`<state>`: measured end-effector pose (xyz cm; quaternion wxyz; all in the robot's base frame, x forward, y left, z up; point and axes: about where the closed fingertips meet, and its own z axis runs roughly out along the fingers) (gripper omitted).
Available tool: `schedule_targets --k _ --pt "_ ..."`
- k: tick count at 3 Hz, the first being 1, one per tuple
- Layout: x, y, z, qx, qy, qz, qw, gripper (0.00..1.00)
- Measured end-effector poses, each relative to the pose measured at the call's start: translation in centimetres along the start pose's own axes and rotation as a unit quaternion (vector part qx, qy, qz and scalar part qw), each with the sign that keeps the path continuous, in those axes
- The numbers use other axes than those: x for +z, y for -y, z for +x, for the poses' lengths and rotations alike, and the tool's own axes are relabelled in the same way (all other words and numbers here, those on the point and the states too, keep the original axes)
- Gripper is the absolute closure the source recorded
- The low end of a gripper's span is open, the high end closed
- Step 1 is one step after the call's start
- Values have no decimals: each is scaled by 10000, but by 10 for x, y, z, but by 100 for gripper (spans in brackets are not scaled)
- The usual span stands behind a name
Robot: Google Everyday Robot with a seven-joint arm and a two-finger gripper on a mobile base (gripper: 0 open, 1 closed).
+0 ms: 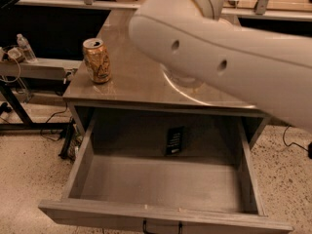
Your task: Pick rxbar chocolate from top drawer and place on counter
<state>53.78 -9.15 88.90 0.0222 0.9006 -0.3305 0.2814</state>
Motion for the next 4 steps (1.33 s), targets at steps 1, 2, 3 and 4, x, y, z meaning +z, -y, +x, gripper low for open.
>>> schedule_targets --k 1,2,3,4 --pt "0 40 31 -129 -105 224 9996 100" --pt "20 55 33 -240 60 264 9993 100" --pt "36 43 21 -156 315 256 9991 100" --pt "53 6 -1 37 638 181 9978 100"
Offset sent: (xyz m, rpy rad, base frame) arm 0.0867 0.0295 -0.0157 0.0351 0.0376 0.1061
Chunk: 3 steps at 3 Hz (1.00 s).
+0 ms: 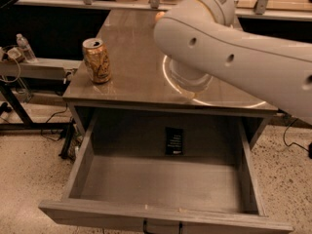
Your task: Pick rxbar chocolate from top drawer and place on counter
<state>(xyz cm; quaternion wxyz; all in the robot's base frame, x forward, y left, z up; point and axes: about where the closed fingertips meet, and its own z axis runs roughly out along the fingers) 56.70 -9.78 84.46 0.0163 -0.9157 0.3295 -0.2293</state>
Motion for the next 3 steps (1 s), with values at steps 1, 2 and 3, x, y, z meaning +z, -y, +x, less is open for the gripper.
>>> schedule_targets --k 1,2,3 --pt "5 -33 -22 143 241 45 9996 100" --pt "11 -59 -50 187 497 96 9985 100" --pt "14 -65 -57 204 570 89 9981 89"
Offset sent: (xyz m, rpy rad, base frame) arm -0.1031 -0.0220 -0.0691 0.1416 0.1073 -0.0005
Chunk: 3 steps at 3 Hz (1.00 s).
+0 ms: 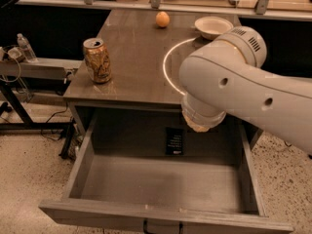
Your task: Pick rxbar chocolate from top drawer and place on counter
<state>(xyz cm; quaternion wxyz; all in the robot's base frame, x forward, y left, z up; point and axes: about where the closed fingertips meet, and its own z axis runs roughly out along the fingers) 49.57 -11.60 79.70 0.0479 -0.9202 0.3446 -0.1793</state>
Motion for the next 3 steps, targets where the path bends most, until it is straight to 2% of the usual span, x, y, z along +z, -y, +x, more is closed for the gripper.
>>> schedule_targets --k 1,2,3 --pt "3 3 -4 -15 80 79 9999 65" --pt "21 -4 -1 534 376 102 9978 43" --pt "51 -22 -5 1276 853 -109 9881 18"
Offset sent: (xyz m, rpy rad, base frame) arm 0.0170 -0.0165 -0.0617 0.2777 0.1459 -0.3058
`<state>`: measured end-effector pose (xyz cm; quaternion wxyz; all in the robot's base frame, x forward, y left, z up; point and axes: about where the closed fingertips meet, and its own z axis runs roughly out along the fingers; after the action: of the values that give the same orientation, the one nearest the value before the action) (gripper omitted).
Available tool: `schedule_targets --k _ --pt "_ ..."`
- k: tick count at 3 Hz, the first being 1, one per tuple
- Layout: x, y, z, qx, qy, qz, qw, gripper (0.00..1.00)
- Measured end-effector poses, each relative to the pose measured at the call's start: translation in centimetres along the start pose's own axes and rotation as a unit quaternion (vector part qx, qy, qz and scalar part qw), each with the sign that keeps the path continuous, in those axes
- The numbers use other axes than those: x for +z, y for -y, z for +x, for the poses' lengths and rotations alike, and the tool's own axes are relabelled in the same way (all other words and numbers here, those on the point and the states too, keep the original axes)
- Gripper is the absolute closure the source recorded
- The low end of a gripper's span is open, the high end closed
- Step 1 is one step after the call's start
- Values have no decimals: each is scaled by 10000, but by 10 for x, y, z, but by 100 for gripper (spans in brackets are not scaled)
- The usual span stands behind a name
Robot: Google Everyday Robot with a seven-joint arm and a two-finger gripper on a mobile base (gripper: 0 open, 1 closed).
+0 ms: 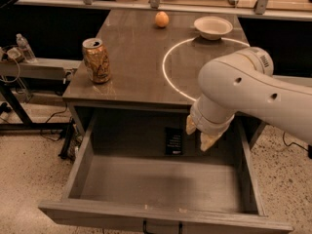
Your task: Pick rxbar chocolate from top drawer and place on counter
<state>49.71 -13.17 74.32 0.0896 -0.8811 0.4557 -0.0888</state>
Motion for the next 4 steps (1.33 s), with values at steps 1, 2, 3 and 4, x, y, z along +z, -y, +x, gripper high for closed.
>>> schedule_targets --k 1,2,3,4 --pt "17 -27 10 863 211 -120 9960 8" --pt "18 -37 18 1454 190 54 9892 4" --pt "16 -45 26 2118 -42 304 9768 0" --pt "22 -44 31 2829 -165 472 9578 0"
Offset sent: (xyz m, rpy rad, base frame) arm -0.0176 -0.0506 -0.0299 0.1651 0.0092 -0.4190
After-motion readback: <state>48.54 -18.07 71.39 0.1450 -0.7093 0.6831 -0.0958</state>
